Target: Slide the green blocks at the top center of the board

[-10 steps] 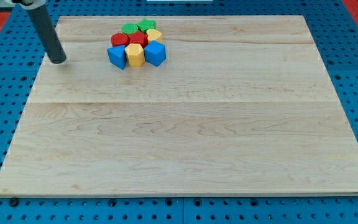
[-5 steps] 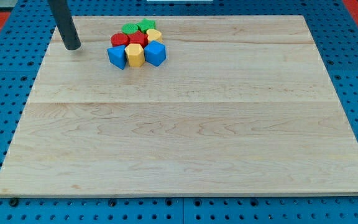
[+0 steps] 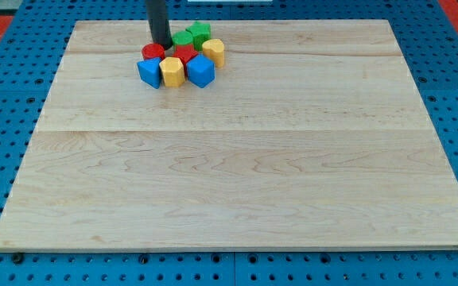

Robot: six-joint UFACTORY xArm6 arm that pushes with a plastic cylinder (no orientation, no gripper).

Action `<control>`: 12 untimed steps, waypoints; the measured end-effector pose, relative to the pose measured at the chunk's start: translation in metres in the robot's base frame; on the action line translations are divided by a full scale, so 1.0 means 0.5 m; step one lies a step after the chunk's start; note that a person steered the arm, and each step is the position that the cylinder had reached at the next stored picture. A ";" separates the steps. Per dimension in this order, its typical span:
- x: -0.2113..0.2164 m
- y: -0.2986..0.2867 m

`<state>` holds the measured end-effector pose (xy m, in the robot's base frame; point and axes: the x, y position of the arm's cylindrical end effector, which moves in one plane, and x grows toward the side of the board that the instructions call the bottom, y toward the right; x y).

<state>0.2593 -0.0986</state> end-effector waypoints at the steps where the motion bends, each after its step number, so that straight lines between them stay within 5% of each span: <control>1: 0.006 0.011; 4: 0.073 0.112; 6: 0.008 -0.041; 10: 0.264 0.100; 12: 0.254 0.148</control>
<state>0.3863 -0.0245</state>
